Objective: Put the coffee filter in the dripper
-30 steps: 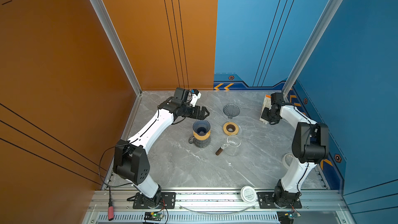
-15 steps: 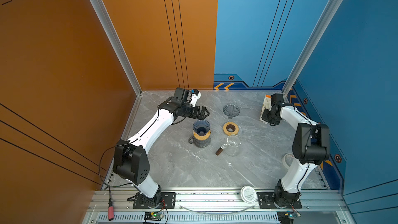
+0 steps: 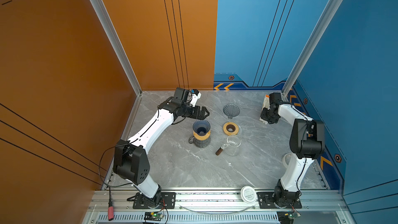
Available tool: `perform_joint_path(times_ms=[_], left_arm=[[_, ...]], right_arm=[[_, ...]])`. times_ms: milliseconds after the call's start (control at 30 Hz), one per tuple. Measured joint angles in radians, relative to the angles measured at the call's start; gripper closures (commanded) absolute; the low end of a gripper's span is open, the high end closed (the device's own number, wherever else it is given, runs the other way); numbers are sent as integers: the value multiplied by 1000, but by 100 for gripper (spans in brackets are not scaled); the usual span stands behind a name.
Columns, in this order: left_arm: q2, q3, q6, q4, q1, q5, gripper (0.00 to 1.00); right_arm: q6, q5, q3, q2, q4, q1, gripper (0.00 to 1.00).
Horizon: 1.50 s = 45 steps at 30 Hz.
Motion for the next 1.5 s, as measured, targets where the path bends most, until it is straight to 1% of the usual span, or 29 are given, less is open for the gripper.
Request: perform_joint_path(times_ms=[133, 367, 700, 1200, 1433, 1467, 1500], left_arm=[[2, 0, 0, 0, 0, 0, 2], [10, 0, 0, 0, 0, 0, 2], [10, 0, 0, 0, 0, 0, 2], [10, 0, 0, 0, -6, 0, 2], [10, 0, 0, 0, -6, 0, 2], [10, 0, 0, 0, -6, 0, 2], [10, 0, 0, 0, -6, 0, 2]], right_arm=[[0, 0, 14, 8, 0, 0, 86], [2, 1, 26, 11, 0, 0, 100], [1, -2, 16, 6, 1, 0, 100], [8, -29, -103, -106, 0, 0, 100], [8, -42, -158, -137, 0, 0, 100], [8, -43, -166, -141, -1, 0, 94], [8, -46, -172, -143, -4, 0, 91]])
